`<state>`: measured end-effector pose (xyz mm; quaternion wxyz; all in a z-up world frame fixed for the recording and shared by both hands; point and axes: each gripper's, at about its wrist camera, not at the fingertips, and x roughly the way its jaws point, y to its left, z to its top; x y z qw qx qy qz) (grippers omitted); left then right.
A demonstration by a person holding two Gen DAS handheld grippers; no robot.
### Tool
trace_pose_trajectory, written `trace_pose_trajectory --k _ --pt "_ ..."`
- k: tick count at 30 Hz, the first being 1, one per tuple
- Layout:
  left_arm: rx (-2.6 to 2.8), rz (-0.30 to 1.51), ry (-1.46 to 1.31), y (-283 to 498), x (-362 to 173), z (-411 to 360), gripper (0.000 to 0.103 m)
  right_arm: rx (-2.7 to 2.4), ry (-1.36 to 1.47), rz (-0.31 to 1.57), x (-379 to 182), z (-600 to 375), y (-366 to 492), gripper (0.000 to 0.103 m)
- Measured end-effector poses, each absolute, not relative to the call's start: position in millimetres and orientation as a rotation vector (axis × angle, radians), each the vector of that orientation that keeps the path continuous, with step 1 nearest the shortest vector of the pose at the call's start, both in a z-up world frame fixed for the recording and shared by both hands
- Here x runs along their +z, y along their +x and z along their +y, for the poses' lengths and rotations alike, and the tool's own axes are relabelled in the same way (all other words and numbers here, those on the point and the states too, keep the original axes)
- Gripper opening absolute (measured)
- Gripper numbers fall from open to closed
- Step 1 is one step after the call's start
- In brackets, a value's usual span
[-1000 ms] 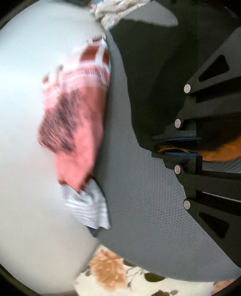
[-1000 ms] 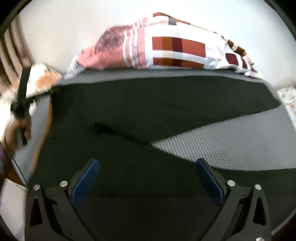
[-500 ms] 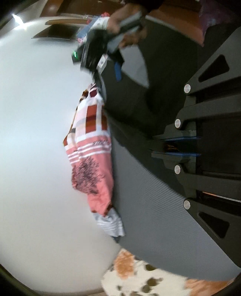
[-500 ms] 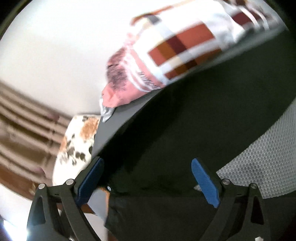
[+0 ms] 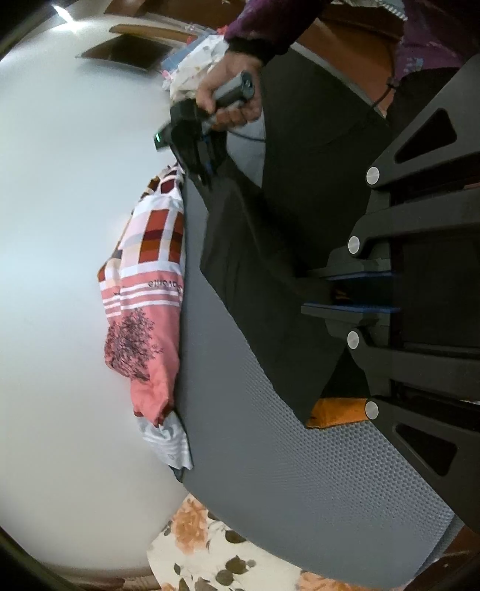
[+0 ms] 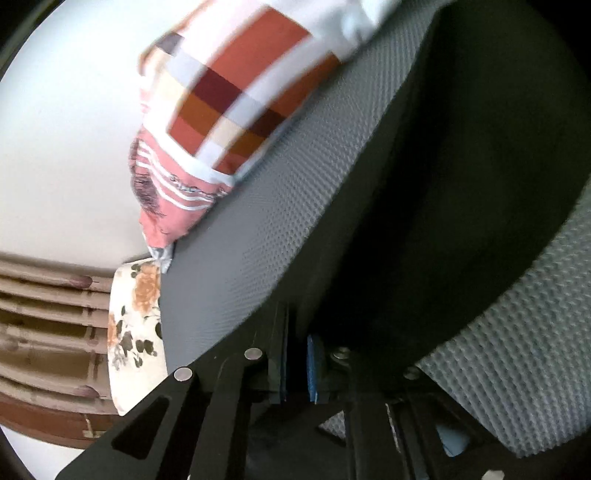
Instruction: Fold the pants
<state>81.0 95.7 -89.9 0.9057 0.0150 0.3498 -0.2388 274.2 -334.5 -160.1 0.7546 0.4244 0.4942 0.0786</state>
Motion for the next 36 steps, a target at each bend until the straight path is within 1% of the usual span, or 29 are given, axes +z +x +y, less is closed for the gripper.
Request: trace_pose_trajectory --k 5,9,13,17,21,28,31,32,33,34,35,36 --pt "-0.439 0.751 0.039 76.2 -91.8 112.8 0.011 0.206 0.841 0.991 -124.9 -327.2 210.1 0.007" --pt "-0.404 0.785 0.062 65.5 -99.0 125.6 0.011 0.223 0.792 0.991 -113.5 -318.9 143.9 0.007" --pt "-0.381 0.815 0.084 52.2 -110.0 133.2 0.011 0.224 0.805 1.039 -125.9 -308.4 84.0 0.006" --pt "-0.357 0.830 0.121 39.6 -122.4 133.2 0.011 0.219 0.799 1.097 -147.8 -295.0 48.5 0.005" --pt "-0.343 0.855 0.143 34.5 -136.6 131.2 0.012 0.195 0.852 1.167 -180.7 -289.8 31.3 0.005" --pt "-0.328 0.845 0.175 26.0 -142.4 134.0 0.014 0.193 0.849 1.186 -188.4 -283.8 24.2 0.005" --pt "-0.296 0.851 0.202 24.1 -145.8 134.2 0.022 0.196 0.838 1.189 -188.1 -281.2 25.0 0.005" --pt "-0.275 0.859 0.210 23.8 -147.3 136.7 0.028 0.200 0.849 1.191 -189.7 -281.6 25.0 0.005" --pt "-0.259 0.862 0.213 23.0 -147.5 139.6 0.040 0.202 0.854 1.192 -190.6 -282.0 24.9 0.005" --pt "-0.218 0.861 0.218 21.6 -146.2 143.9 0.049 0.205 0.860 1.194 -191.7 -282.4 25.1 0.005" --pt "-0.177 0.851 0.223 20.7 -143.9 149.4 0.067 0.208 0.864 1.194 -192.3 -282.5 26.5 0.005" --pt "-0.128 0.831 0.228 18.2 -138.8 154.3 0.081 0.213 0.870 1.194 -193.0 -282.9 26.1 0.005"
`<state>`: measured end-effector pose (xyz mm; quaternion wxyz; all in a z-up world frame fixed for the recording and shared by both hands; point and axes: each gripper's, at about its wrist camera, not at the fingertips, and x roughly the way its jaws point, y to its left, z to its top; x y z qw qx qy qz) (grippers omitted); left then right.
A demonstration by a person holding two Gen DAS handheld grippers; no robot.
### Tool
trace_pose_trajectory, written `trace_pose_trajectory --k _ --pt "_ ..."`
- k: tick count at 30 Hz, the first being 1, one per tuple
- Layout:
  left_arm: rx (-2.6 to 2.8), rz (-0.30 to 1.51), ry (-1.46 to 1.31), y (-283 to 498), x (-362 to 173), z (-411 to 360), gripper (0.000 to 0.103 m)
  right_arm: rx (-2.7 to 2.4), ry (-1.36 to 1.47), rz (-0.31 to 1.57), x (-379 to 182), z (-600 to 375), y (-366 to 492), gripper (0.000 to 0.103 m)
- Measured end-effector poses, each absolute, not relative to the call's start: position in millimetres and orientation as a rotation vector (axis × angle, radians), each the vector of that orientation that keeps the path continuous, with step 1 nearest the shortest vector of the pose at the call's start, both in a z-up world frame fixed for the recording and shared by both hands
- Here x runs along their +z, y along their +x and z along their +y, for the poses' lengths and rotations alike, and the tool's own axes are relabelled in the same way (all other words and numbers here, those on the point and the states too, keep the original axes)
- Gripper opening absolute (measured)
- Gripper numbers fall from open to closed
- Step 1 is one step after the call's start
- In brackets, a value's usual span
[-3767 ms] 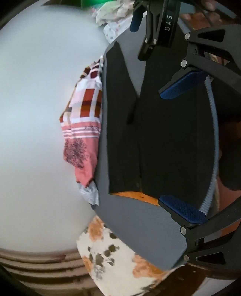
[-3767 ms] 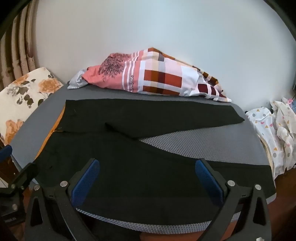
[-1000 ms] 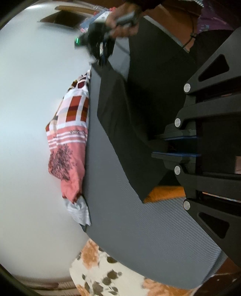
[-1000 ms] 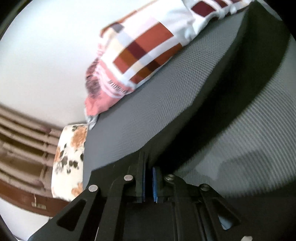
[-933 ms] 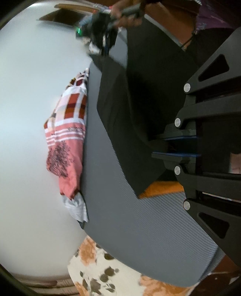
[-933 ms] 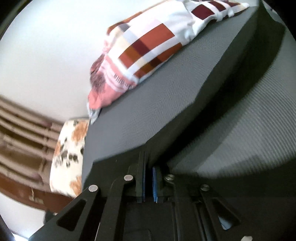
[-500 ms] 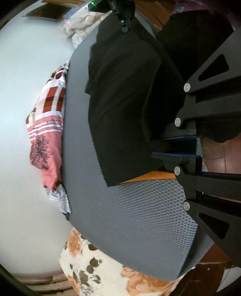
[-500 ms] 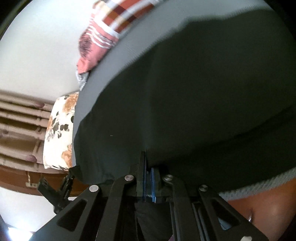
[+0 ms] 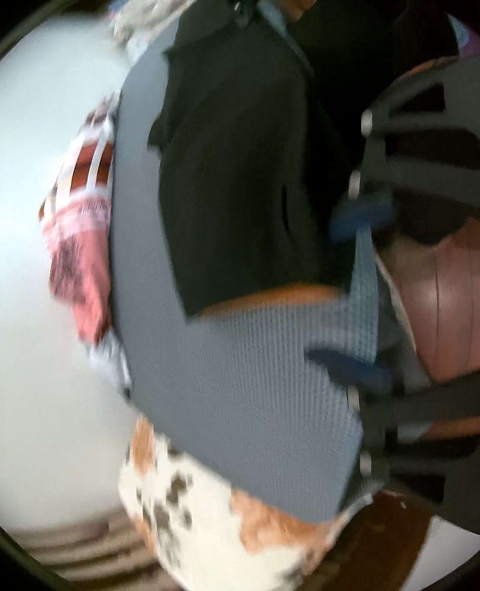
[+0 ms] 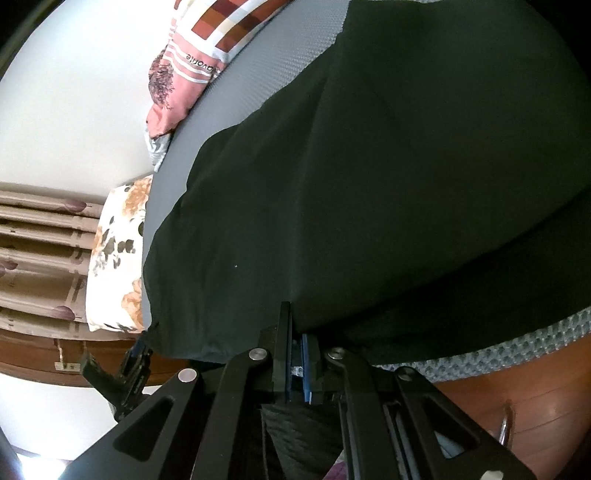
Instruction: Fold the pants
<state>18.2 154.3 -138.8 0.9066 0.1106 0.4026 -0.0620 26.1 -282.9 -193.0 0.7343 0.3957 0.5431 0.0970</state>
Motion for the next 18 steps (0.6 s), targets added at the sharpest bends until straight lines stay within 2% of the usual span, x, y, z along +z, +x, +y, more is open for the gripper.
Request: trace_pose_trajectory --k 2,5,11,15,18 --pt "-0.071 0.790 0.222 13.9 -126.7 165.0 0.086 0.219 0.874 1.191 -193.8 -283.3 25.8 0.006" --pt "-0.032 0.738 0.225 7.6 -104.8 166.2 0.086 0.231 0.880 1.188 -195.3 -283.3 25.3 0.006" --pt "-0.179 0.649 0.293 1.2 -70.7 97.8 0.086 0.244 0.887 1.176 -197.5 -284.9 23.2 0.006" --pt "-0.300 0.669 0.345 7.1 -88.3 51.9 0.086 0.254 0.899 1.165 -199.8 -286.5 21.1 0.006" --pt "-0.382 0.759 0.376 23.8 -119.6 27.1 0.085 0.273 0.897 1.153 -200.2 -288.5 19.5 0.007"
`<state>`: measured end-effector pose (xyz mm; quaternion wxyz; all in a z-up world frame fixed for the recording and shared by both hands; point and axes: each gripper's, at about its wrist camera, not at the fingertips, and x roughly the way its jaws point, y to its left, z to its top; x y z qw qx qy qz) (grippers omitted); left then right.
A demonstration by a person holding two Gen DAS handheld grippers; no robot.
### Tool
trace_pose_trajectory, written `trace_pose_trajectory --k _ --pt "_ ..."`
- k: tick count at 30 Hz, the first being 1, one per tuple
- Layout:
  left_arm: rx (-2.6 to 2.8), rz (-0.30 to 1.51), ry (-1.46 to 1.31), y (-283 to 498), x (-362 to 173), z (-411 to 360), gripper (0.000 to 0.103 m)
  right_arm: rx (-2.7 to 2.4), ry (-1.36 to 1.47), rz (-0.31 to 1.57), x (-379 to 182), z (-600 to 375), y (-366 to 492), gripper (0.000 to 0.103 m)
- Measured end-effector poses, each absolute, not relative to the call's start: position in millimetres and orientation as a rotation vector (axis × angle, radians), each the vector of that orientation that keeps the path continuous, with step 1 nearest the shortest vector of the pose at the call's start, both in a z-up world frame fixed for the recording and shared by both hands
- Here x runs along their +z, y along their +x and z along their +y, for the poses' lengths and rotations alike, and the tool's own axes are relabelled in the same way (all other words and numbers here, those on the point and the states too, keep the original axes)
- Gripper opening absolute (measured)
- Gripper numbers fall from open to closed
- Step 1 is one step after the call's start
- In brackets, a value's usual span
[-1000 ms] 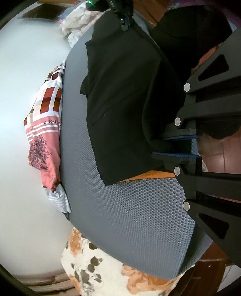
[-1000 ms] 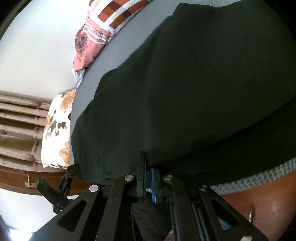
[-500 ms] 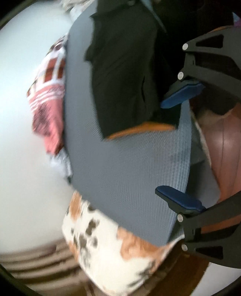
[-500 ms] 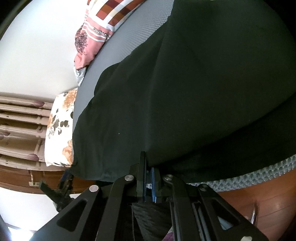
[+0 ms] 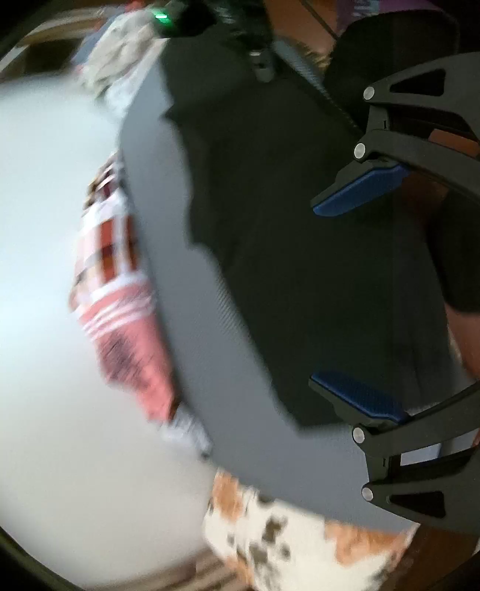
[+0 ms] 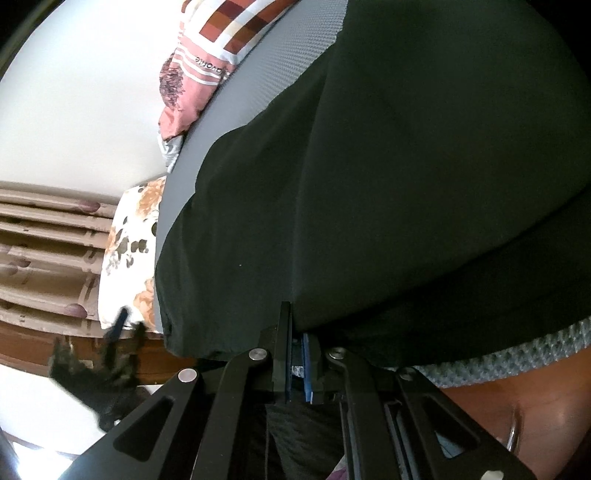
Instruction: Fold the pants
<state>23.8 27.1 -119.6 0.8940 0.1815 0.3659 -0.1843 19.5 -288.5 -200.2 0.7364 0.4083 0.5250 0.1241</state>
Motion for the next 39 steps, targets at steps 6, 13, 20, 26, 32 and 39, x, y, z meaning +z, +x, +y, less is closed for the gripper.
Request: trace_pose_trajectory --k 6,13,20,26,32,39 --pt "-0.393 0.905 0.336 48.1 -156.7 22.0 0.081 0.270 1.009 1.078 -201.0 -324.8 4.1 0.016" --pt "-0.389 0.933 0.290 57.2 -160.9 27.0 0.083 0.049 1.161 0.868 -196.4 -457.2 -21.1 0.018" --pt "-0.375 0.928 0.285 57.4 -164.0 27.3 0.089 -0.152 1.235 0.700 -198.9 -593.6 -37.8 0.019" --pt "-0.363 0.917 0.289 57.5 -165.2 26.5 0.094 -0.204 1.190 0.689 -197.2 -635.8 -35.8 0.008" --pt "-0.366 0.907 0.301 58.7 -166.0 26.3 0.098 -0.193 1.099 0.662 -168.6 -628.0 -50.3 0.004" --pt "-0.381 0.915 0.301 63.9 -167.1 28.7 0.101 -0.188 1.129 0.700 -171.6 -620.7 -101.0 0.004"
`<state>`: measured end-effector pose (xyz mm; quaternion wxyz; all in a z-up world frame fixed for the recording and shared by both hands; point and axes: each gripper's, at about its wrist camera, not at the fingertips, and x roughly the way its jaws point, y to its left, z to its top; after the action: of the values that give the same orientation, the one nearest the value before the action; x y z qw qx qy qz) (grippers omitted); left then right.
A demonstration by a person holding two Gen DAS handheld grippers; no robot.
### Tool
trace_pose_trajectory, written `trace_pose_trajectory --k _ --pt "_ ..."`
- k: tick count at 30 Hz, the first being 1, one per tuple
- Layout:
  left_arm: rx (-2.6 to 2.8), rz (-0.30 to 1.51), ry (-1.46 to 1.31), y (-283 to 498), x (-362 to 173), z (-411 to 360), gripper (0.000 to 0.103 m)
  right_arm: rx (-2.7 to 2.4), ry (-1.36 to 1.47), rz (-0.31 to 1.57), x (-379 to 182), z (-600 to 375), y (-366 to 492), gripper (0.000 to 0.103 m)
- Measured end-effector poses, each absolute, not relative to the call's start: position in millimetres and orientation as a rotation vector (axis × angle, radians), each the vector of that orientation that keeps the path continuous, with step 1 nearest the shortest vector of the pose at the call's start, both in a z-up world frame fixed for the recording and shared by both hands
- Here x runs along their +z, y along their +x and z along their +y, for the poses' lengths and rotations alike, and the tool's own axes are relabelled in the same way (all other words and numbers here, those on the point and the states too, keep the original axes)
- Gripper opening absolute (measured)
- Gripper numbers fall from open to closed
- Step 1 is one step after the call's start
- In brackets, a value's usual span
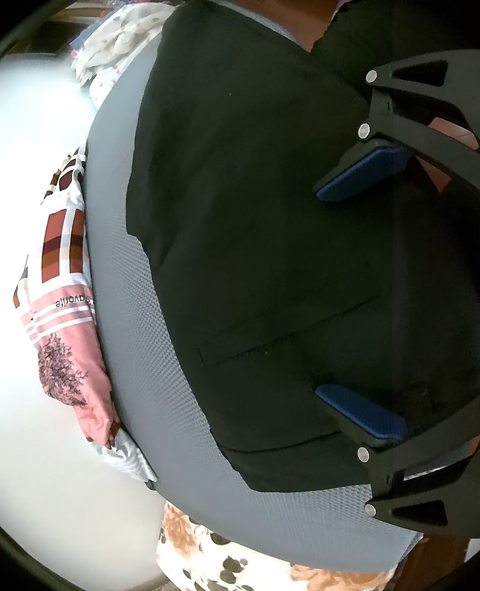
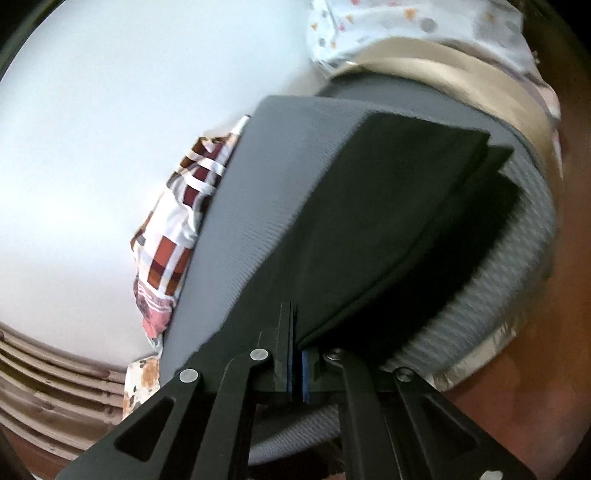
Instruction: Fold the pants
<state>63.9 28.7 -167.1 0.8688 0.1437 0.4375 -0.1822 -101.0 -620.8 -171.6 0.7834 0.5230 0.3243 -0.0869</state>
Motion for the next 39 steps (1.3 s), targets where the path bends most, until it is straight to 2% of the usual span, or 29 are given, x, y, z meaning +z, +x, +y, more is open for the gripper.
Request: trace_pose_trajectory --k 7,11,14,15,18,21,28,31,32,35,39 --pt "-0.390 0.925 0.299 68.2 -168.9 32.7 0.103 -0.191 1.278 0.649 -205.7 -635.2 -128.9 0.003" --pt "-0.392 0.925 0.304 68.1 -169.2 33.1 0.103 -0.208 1.334 0.603 -205.7 -648.7 -139.0 0.009" --pt "-0.393 0.920 0.305 67.6 -169.6 34.0 0.103 -0.247 1.313 0.593 -204.2 -660.5 -148.4 0.008" --pt "-0.394 0.919 0.304 67.8 -169.7 34.3 0.103 -0.268 1.294 0.596 -202.5 -663.1 -148.5 0.004" --pt "-0.403 0.918 0.310 68.0 -169.9 34.9 0.103 -0.309 1.225 0.627 -197.5 -667.5 -144.7 0.001" --pt "-0.423 0.915 0.319 69.3 -170.3 37.0 0.103 -0.346 1.140 0.663 -189.4 -663.9 -138.2 0.001" --pt "-0.450 0.912 0.333 71.4 -170.4 39.0 0.103 -0.356 1.180 0.645 -192.7 -669.6 -144.8 0.001" --pt "-0.449 0.903 0.339 70.1 -170.6 38.8 0.103 -0.354 1.155 0.663 -190.9 -669.3 -141.2 0.004" --pt "-0.447 0.894 0.349 68.8 -170.3 37.7 0.103 -0.357 1.150 0.659 -187.2 -666.7 -143.6 0.011" --pt "-0.436 0.877 0.366 66.3 -170.8 34.5 0.103 -0.345 1.185 0.626 -175.5 -651.0 -152.6 0.013" --pt "-0.439 0.880 0.331 66.2 -173.4 39.2 0.103 -0.125 1.202 0.674 -164.2 -586.6 -139.7 0.013"
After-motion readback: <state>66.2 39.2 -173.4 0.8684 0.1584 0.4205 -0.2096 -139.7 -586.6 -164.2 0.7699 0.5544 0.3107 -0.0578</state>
